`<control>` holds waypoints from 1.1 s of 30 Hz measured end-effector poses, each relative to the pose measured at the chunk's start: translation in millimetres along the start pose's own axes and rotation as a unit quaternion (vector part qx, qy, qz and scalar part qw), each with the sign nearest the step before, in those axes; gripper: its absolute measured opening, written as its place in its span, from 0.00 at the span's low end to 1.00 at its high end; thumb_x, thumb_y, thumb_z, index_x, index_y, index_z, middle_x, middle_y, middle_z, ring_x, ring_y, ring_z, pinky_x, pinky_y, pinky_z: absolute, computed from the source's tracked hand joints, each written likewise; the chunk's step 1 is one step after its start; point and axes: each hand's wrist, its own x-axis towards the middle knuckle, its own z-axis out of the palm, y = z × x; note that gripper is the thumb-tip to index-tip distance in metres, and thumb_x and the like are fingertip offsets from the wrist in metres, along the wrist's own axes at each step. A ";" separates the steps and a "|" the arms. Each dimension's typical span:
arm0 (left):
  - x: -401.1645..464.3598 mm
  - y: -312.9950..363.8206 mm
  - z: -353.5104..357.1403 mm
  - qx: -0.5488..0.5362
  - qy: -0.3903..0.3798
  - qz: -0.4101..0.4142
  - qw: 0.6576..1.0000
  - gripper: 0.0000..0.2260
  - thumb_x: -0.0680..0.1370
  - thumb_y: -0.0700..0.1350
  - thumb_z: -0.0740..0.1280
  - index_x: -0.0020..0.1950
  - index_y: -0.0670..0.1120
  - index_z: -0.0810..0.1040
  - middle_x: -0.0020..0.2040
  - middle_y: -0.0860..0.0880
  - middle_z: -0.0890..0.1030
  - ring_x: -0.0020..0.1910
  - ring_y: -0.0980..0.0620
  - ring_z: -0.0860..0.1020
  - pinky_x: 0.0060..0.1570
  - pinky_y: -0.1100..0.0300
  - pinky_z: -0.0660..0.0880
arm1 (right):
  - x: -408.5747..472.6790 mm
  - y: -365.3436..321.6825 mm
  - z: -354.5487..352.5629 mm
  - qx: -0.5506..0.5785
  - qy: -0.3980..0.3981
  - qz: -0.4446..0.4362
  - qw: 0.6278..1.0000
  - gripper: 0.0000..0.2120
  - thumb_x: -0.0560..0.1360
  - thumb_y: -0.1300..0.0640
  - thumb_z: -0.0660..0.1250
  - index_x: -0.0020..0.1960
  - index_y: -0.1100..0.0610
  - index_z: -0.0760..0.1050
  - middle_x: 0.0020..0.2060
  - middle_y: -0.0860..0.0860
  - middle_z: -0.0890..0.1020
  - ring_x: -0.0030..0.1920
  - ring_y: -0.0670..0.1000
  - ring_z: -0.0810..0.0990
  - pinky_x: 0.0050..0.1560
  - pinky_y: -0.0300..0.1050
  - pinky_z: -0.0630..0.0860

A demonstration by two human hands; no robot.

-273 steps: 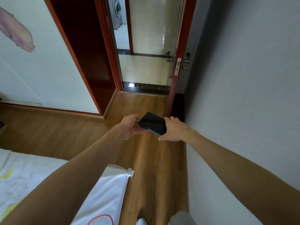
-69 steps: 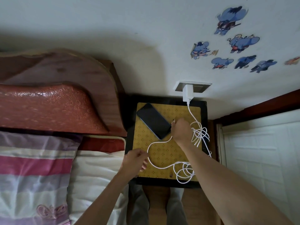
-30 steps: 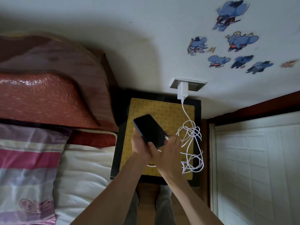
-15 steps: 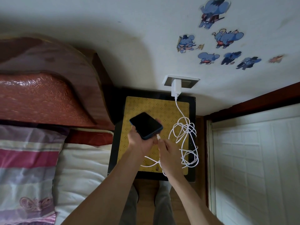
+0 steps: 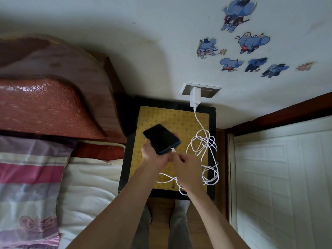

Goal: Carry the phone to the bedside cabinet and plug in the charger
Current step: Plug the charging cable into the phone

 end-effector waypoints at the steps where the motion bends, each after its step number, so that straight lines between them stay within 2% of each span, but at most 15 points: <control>1: 0.5 0.5 0.0 -0.003 0.003 -0.002 1.000 0.23 0.82 0.54 0.55 0.71 0.41 0.69 0.68 0.36 0.75 0.56 0.37 0.79 0.52 0.42 0.77 | 0.8 -1.3 -0.6 -0.010 -0.005 0.003 1.000 0.23 0.77 0.63 0.66 0.25 0.57 0.65 0.18 0.46 0.62 0.22 0.46 0.58 0.25 0.36 0.56; 2: 0.4 1.0 0.0 -0.008 0.004 -0.006 1.000 0.23 0.81 0.54 0.55 0.71 0.41 0.69 0.68 0.36 0.75 0.57 0.37 0.79 0.52 0.43 0.77 | 1.7 -2.7 -1.2 -0.018 -0.012 0.008 1.000 0.22 0.77 0.63 0.66 0.25 0.59 0.66 0.20 0.49 0.63 0.23 0.45 0.57 0.26 0.36 0.54; 4: -0.3 1.9 0.4 -0.010 0.001 -0.013 1.000 0.23 0.81 0.55 0.55 0.71 0.42 0.70 0.69 0.37 0.75 0.58 0.37 0.78 0.54 0.44 0.77 | 4.1 -5.6 -2.7 -0.016 -0.027 0.025 0.999 0.20 0.77 0.63 0.65 0.27 0.61 0.67 0.22 0.53 0.63 0.24 0.48 0.58 0.29 0.43 0.56; 8: -1.3 2.4 -0.5 -0.001 0.002 -0.016 1.000 0.23 0.81 0.55 0.56 0.70 0.43 0.71 0.67 0.36 0.76 0.57 0.36 0.77 0.62 0.44 0.72 | 7.3 -8.6 -5.5 0.001 -0.047 0.066 0.997 0.21 0.77 0.60 0.66 0.27 0.60 0.68 0.20 0.50 0.62 0.24 0.49 0.59 0.33 0.47 0.59; 10: -1.6 2.9 -0.7 0.004 0.000 -0.017 1.000 0.24 0.81 0.56 0.55 0.69 0.43 0.71 0.62 0.35 0.78 0.56 0.37 0.78 0.59 0.45 0.74 | 6.6 -9.0 -4.2 0.007 -0.035 0.071 0.997 0.22 0.77 0.59 0.66 0.25 0.58 0.67 0.19 0.47 0.62 0.24 0.48 0.59 0.32 0.47 0.59; 13: -0.8 3.4 -1.9 0.033 -0.005 -0.015 0.999 0.24 0.81 0.58 0.53 0.67 0.42 0.72 0.54 0.35 0.81 0.49 0.38 0.81 0.49 0.48 0.74 | 3.4 -10.1 -0.5 0.035 -0.013 0.075 0.996 0.21 0.77 0.60 0.66 0.27 0.63 0.70 0.19 0.48 0.62 0.24 0.48 0.59 0.33 0.47 0.59; 15: -0.8 3.3 -3.5 0.048 -0.005 -0.009 0.999 0.24 0.81 0.58 0.52 0.65 0.42 0.72 0.51 0.35 0.82 0.46 0.38 0.81 0.47 0.49 0.73 | 2.5 -12.0 0.2 0.034 -0.017 0.082 0.996 0.22 0.77 0.61 0.66 0.26 0.61 0.68 0.20 0.50 0.63 0.25 0.49 0.60 0.33 0.47 0.60; 18: -1.1 4.4 -7.8 0.052 -0.001 -0.002 0.999 0.25 0.81 0.59 0.52 0.62 0.40 0.74 0.48 0.35 0.83 0.47 0.37 0.82 0.46 0.43 0.77 | 7.6 -15.7 -2.6 0.034 -0.050 0.119 0.991 0.19 0.76 0.61 0.66 0.27 0.60 0.66 0.24 0.57 0.66 0.28 0.54 0.64 0.34 0.49 0.62; 23: 3.4 4.8 -11.8 0.062 0.018 0.011 0.998 0.25 0.82 0.59 0.52 0.60 0.40 0.76 0.46 0.35 0.84 0.46 0.38 0.82 0.63 0.42 0.72 | 15.8 -20.0 -6.4 0.061 -0.085 0.178 0.978 0.08 0.74 0.62 0.66 0.36 0.61 0.73 0.31 0.59 0.69 0.34 0.56 0.65 0.37 0.51 0.62; 26: 3.7 3.3 -12.2 0.068 0.021 0.017 0.997 0.26 0.82 0.59 0.51 0.57 0.39 0.76 0.42 0.35 0.85 0.45 0.38 0.82 0.60 0.42 0.73 | 18.0 -18.5 -4.6 0.056 -0.080 0.185 0.978 0.07 0.73 0.63 0.66 0.36 0.63 0.75 0.31 0.59 0.70 0.32 0.55 0.67 0.36 0.51 0.64; 28: 3.5 2.0 -12.0 0.068 0.025 0.019 0.997 0.26 0.82 0.59 0.51 0.57 0.39 0.76 0.43 0.35 0.85 0.44 0.38 0.82 0.61 0.44 0.73 | 19.0 -15.6 -3.0 0.061 -0.081 0.190 0.977 0.10 0.73 0.63 0.66 0.38 0.70 0.77 0.30 0.59 0.71 0.29 0.54 0.68 0.32 0.49 0.64; 30: 4.6 1.1 -11.8 0.080 0.038 0.022 0.996 0.26 0.82 0.60 0.51 0.61 0.40 0.76 0.47 0.36 0.84 0.44 0.39 0.82 0.60 0.46 0.72 | 20.1 -12.8 -2.7 0.063 -0.083 0.192 0.976 0.13 0.74 0.64 0.66 0.42 0.76 0.76 0.29 0.59 0.71 0.25 0.53 0.69 0.29 0.47 0.65; 33: 5.6 -0.5 -10.8 0.064 0.050 0.014 0.997 0.27 0.81 0.60 0.52 0.66 0.40 0.74 0.57 0.36 0.79 0.50 0.38 0.80 0.62 0.49 0.70 | 26.5 -12.1 -10.8 0.032 -0.109 0.187 0.976 0.14 0.74 0.60 0.65 0.42 0.74 0.78 0.26 0.57 0.74 0.22 0.52 0.75 0.28 0.47 0.74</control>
